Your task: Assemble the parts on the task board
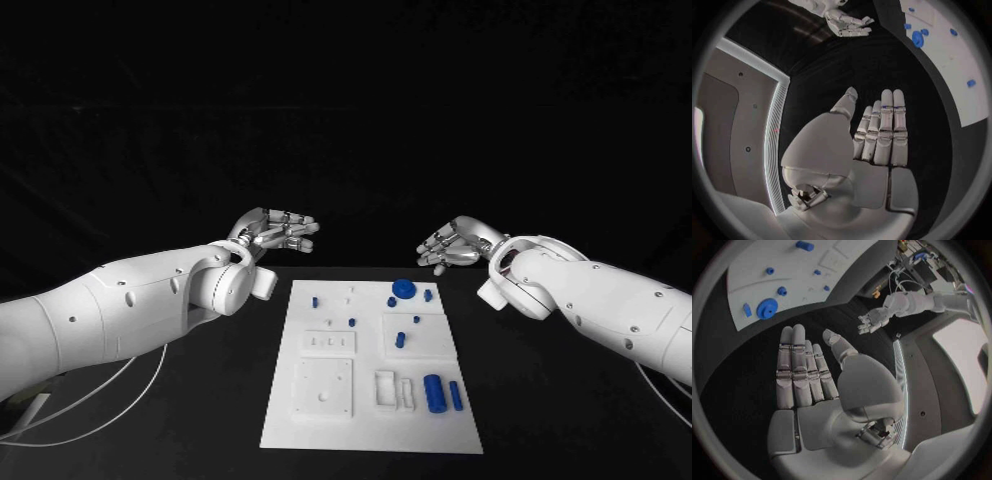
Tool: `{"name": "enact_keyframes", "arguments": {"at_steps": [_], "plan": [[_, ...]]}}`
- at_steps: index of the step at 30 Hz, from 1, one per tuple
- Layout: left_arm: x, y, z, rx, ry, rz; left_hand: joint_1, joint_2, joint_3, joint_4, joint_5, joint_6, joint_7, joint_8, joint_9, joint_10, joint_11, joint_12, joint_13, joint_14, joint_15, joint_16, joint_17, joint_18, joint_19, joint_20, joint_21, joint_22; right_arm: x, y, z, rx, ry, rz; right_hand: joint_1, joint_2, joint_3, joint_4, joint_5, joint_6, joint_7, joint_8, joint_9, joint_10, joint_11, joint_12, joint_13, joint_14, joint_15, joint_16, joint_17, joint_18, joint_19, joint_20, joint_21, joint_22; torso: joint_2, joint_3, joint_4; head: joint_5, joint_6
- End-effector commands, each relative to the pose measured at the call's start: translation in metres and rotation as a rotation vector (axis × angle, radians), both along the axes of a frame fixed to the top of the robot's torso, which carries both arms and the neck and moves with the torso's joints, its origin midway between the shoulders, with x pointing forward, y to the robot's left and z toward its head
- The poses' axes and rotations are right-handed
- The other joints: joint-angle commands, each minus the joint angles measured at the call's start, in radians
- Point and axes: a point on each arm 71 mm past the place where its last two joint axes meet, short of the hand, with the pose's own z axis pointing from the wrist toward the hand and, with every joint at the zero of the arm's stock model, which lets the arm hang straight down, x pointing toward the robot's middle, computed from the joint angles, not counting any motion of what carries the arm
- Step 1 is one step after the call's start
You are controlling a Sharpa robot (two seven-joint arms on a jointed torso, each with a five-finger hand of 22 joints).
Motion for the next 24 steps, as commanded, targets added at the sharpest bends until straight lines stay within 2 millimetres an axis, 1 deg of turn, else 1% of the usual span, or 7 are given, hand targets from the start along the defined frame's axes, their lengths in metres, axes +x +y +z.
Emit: {"name": "enact_keyframes", "arguments": {"at_steps": [1,4,7,12,16,19,24], "plan": [[-0.009,-0.010,0.003,0.015,0.000,-0.101,-0.007,0.008,-0.005,-0.007,0.003,-0.007,0.004,0.002,-0.001,-0.012,0.004,0.005,0.001,0.009,-0.001,0.005,0.003,-0.011,-0.006,0.000,0.013,0.007,-0.003,0.005,0.003,-0.242,-0.121,0.036,-0.009,-0.047,0.040,-0.003,-0.019,0.023,-0.008,0.002,0.002,0.018,-0.012,0.005,0.002,0.073,-0.039,0.346,0.304,0.037,0.171,-0.055,0.171,0.108,0.029,-0.0041,0.0100,-0.008,0.004],[-0.017,-0.014,0.006,0.008,0.007,-0.131,-0.013,0.008,-0.015,-0.012,0.003,-0.012,0.006,0.002,-0.001,-0.018,0.005,0.005,0.001,0.012,-0.001,0.009,0.007,-0.009,-0.011,0.000,0.029,0.013,-0.005,0.010,0.005,-0.303,-0.168,0.047,-0.017,-0.062,0.076,-0.002,-0.024,0.018,-0.010,0.002,0.002,0.011,-0.011,0.006,0.002,0.051,-0.037,0.438,0.396,0.046,0.165,-0.055,0.246,0.177,0.040,-0.0076,0.0182,-0.015,0.005],[-0.023,-0.017,0.009,-0.005,0.010,-0.155,-0.023,0.009,-0.020,-0.008,-0.002,-0.005,0.003,0.002,0.000,-0.019,0.005,0.005,0.001,0.011,0.000,0.010,0.008,-0.009,-0.014,0.001,0.032,0.013,-0.005,0.015,0.007,-0.361,-0.210,0.043,-0.023,-0.075,0.125,0.000,-0.039,0.015,-0.008,0.002,0.002,0.008,-0.008,0.005,0.002,0.043,-0.035,0.484,0.429,0.027,0.166,-0.063,0.292,0.231,0.053,-0.0110,0.0253,-0.019,0.010],[-0.032,-0.023,0.015,-0.037,0.012,-0.184,-0.050,-0.003,-0.048,0.007,-0.013,-0.002,0.000,0.002,0.000,-0.020,0.005,0.005,0.001,0.007,0.004,0.009,0.008,-0.010,-0.014,0.005,0.027,0.008,-0.004,0.023,0.008,-0.442,-0.261,0.016,-0.024,-0.098,0.203,0.012,-0.122,0.008,-0.005,0.001,0.001,-0.004,-0.006,0.005,0.002,0.042,-0.033,0.527,0.428,0.033,0.165,-0.062,0.320,0.274,0.073,-0.0128,0.0368,-0.025,0.013],[-0.035,-0.026,0.018,-0.046,0.012,-0.197,-0.048,0.002,-0.074,0.011,-0.015,0.000,0.001,0.002,0.000,-0.021,0.006,0.005,0.001,0.006,0.005,0.009,0.009,-0.010,-0.006,0.007,0.019,-0.006,-0.004,0.029,0.007,-0.468,-0.281,0.005,-0.021,-0.120,0.239,0.029,-0.130,0.012,-0.008,0.000,0.000,-0.004,-0.007,0.004,0.001,0.038,-0.031,0.548,0.408,0.036,0.159,-0.061,0.329,0.304,0.082,-0.0123,0.0390,-0.024,0.013],[-0.037,-0.030,0.022,-0.050,0.008,-0.206,-0.074,-0.021,-0.102,0.025,-0.017,-0.002,-0.001,0.002,-0.001,-0.024,0.007,0.005,0.001,0.002,0.007,0.002,0.006,-0.014,-0.007,0.008,0.012,-0.010,-0.003,0.035,0.004,-0.482,-0.288,0.005,-0.017,-0.127,0.253,0.039,-0.134,0.013,-0.008,0.002,0.001,-0.004,-0.007,0.005,0.002,0.035,-0.031,0.561,0.396,0.038,0.155,-0.061,0.328,0.323,0.092,-0.0126,0.0405,-0.022,0.014],[-0.040,-0.035,0.027,-0.054,0.003,-0.222,-0.066,-0.035,-0.121,0.039,-0.018,-0.005,-0.003,0.002,-0.001,-0.029,0.007,0.005,0.001,0.001,0.009,-0.012,-0.003,-0.018,-0.003,0.008,-0.004,-0.023,-0.004,0.044,-0.003,-0.493,-0.289,0.015,-0.015,-0.131,0.263,0.043,-0.137,0.014,-0.008,0.002,0.001,-0.002,-0.007,0.005,0.002,0.032,-0.031,0.568,0.389,0.038,0.155,-0.061,0.327,0.336,0.104,-0.0145,0.0401,-0.027,0.011]]}}
